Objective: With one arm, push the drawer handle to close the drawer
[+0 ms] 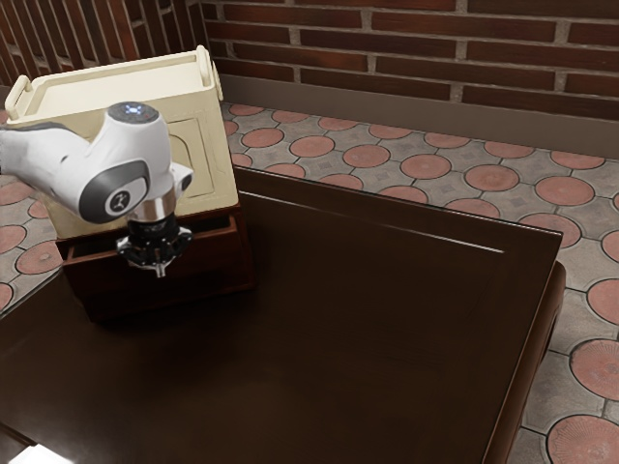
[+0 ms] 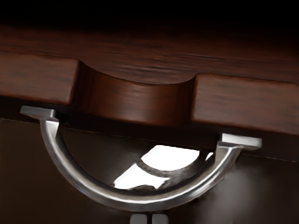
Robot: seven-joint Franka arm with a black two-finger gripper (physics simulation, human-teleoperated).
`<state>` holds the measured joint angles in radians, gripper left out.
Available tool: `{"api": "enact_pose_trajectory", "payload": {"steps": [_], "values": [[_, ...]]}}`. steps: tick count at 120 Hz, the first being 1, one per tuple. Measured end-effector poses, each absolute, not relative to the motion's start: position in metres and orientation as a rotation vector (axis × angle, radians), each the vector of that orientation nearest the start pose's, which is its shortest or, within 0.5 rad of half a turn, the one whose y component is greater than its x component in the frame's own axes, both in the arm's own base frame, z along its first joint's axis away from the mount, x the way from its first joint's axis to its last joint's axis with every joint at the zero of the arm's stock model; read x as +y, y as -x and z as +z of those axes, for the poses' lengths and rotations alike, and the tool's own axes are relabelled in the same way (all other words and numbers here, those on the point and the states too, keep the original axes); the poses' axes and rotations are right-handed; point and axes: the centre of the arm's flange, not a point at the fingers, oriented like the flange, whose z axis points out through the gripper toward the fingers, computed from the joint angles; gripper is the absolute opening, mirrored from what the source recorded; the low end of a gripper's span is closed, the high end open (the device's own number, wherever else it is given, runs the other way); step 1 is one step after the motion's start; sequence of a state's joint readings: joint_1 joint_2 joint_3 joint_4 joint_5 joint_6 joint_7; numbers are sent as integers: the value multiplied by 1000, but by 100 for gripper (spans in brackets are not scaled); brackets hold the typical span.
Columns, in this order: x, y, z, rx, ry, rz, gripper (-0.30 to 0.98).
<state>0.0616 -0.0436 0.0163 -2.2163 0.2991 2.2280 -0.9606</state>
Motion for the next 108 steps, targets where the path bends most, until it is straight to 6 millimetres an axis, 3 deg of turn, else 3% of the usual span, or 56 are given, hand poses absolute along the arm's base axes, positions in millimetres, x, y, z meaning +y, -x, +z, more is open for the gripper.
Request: {"api": "enact_pose_trajectory", "payload": {"steps": [62, 70, 80, 86, 98, 108], "values": [[83, -551, 407, -1240, 2615, -290, -10], [82, -546, 403, -1243, 2614, -275, -10], [79, -525, 409, -1271, 2617, -257, -10], [68, -516, 419, -1274, 2632, -259, -10], [13, -511, 427, -1185, 2716, -243, -10], [-13, -501, 440, -1140, 2760, -243, -10]]}}
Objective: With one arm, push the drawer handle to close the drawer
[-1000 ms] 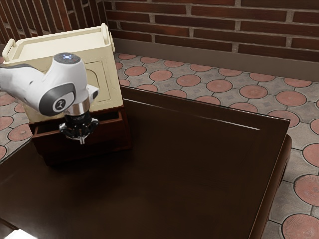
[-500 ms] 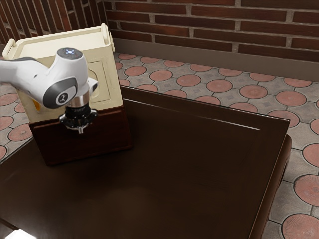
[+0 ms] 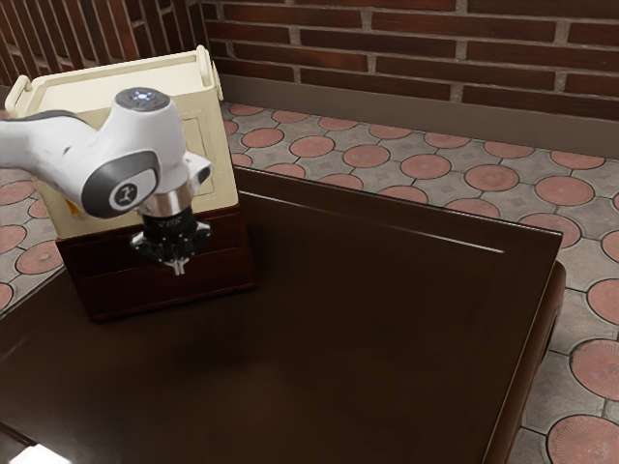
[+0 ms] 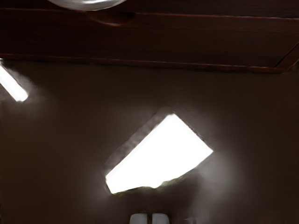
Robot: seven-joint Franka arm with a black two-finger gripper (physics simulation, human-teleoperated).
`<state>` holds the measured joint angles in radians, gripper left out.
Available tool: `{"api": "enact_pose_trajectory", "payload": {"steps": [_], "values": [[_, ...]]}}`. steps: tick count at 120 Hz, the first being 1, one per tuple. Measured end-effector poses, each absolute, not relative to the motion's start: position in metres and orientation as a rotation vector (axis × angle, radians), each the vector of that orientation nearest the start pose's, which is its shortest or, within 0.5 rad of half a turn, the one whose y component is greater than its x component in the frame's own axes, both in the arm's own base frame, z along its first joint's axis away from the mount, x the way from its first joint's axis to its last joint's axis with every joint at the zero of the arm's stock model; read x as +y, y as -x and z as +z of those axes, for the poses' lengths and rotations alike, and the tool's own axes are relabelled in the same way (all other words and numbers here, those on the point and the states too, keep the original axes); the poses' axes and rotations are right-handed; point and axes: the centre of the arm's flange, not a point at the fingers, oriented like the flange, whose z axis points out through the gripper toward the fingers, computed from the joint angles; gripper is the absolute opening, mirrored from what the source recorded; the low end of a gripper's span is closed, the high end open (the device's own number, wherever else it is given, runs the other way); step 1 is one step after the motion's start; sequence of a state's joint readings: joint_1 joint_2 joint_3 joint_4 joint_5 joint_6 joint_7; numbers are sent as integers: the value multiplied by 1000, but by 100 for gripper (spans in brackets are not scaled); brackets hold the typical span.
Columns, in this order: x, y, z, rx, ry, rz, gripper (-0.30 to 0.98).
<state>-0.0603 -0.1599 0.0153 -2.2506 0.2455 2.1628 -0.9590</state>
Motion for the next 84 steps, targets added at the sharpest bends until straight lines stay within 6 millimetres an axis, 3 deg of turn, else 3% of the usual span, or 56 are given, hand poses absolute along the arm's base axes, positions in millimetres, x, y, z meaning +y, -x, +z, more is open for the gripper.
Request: {"api": "enact_pose_trajectory", "payload": {"steps": [12, 24, 35, 56, 84], "values": [[-26, -490, 462, -1105, 2789, -258, -8], [-42, -481, 483, -1058, 2820, -256, 14], [-46, -485, 511, -1035, 2860, -254, 33], [-81, -485, 567, -837, 2920, -255, 53], [-83, -476, 576, -572, 2947, -130, 63]]}}
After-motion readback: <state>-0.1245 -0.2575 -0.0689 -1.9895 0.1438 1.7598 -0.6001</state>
